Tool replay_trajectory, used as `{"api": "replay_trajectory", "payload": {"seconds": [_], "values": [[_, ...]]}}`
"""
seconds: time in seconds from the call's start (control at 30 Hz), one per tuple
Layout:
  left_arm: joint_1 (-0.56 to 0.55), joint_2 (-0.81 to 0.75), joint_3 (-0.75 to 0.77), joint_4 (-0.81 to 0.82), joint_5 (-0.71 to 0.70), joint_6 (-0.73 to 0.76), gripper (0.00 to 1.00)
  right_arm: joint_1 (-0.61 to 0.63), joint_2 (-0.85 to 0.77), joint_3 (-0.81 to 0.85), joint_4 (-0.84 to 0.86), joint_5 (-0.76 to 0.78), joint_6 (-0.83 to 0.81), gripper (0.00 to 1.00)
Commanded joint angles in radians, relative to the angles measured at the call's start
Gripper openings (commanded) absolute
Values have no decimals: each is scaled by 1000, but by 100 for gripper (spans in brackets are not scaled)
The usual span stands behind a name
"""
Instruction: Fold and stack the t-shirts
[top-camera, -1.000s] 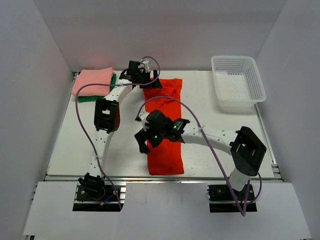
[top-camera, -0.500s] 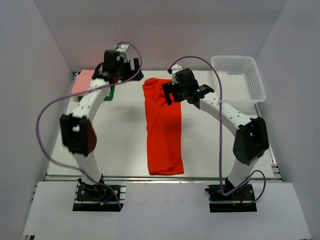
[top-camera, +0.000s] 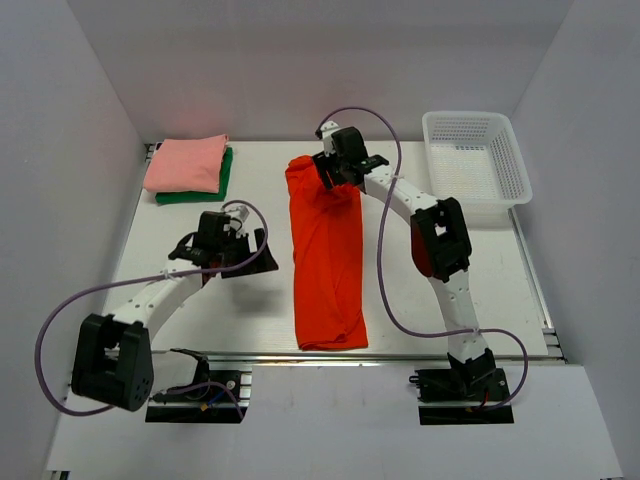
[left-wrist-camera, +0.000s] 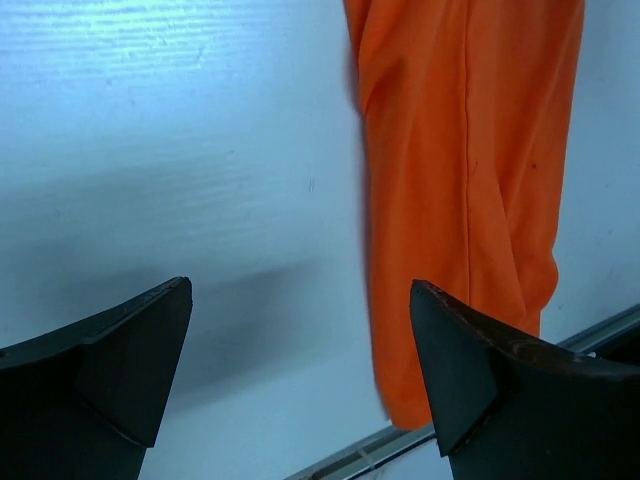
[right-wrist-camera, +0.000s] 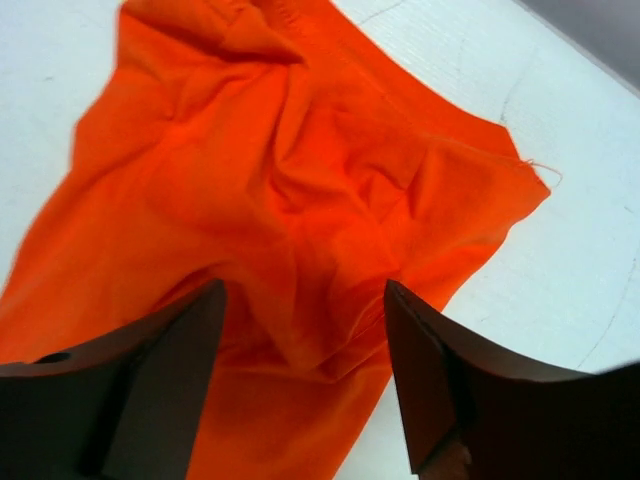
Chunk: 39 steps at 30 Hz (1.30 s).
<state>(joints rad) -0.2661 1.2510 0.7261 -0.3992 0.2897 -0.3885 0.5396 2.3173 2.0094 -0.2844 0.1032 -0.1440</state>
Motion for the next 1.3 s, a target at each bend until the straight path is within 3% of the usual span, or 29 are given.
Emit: {"api": "replay_trajectory", "payload": {"seconds": [0.0, 0.2, 0.37, 0.43, 0.63, 0.77, 0.87, 0.97, 1.03, 1.13, 1.2, 1.27], "values": [[-5, -126, -27, 23, 37, -16, 100, -26, 22, 60, 138, 42, 21, 68], [-5, -151, -30, 33, 46, -16, 100, -49, 50, 6, 105, -40, -2, 69], [-5, -121, -19, 33, 55, -7, 100, -59, 68, -9, 106, -3, -29, 69], [-5, -110, -19, 33, 55, -7, 100, -67, 82, -1, 105, -26, -31, 60], [-5, -101, -10, 33, 55, -7, 100, -72, 99, -1, 65, -123, -43, 51], [-5, -91, -10, 33, 55, -7, 100, -78, 105, -5, 53, -68, -34, 51], [-5, -91, -10, 33, 55, -7, 100, -76, 103, -6, 63, -1, -25, 39], [-5, -91, -10, 33, 55, -7, 100, -75, 105, -5, 73, 64, -43, 49], [-5, -91, -10, 33, 55, -7, 100, -82, 109, -12, 67, 90, -57, 51], [-5, -91, -10, 33, 55, -7, 100, -75, 100, -32, 68, 82, -63, 38], [-5, -82, -1, 33, 55, 2, 100, -78, 94, -40, 77, 70, -65, 19], [-5, -82, -1, 33, 55, 2, 100, -78, 83, -46, 93, 55, -52, 6]]}}
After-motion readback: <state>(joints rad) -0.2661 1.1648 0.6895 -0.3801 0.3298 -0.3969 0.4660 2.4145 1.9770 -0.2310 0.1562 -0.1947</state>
